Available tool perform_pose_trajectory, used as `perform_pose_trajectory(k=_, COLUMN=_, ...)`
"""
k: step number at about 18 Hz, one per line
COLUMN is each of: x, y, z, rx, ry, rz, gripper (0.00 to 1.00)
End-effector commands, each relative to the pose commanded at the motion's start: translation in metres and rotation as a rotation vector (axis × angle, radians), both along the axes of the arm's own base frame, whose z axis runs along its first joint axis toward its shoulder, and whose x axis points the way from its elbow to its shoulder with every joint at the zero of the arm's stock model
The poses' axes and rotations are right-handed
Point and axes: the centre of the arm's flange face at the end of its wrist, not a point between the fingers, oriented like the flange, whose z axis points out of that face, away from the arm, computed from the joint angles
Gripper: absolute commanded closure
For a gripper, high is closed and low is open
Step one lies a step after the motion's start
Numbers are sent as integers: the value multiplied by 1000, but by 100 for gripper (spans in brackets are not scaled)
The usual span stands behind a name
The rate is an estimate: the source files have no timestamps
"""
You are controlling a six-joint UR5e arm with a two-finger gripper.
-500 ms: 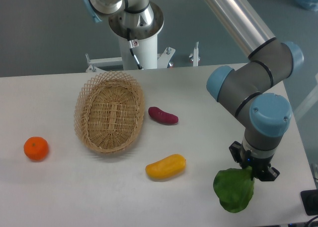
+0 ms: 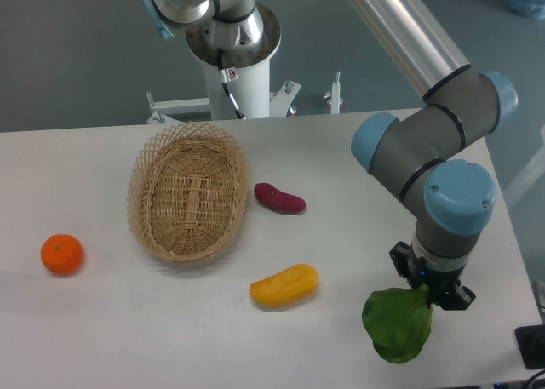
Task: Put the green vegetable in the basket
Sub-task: 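Hold the green bok choy in the gripper and begin lifting it, then carry the held bok choy across the table toward the wicker basket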
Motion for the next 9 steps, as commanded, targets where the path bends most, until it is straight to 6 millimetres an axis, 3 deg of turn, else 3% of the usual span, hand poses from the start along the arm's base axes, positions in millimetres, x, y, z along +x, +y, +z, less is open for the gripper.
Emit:
perform_pose_trajectory(k=4, x=20, y=14, z=-3, rx=-6, ry=-14, rz=0, gripper=87)
perform_pose_trajectory(k=9, x=54, y=6, z=-4, rx=-18, ry=-48, rz=-4, gripper=87)
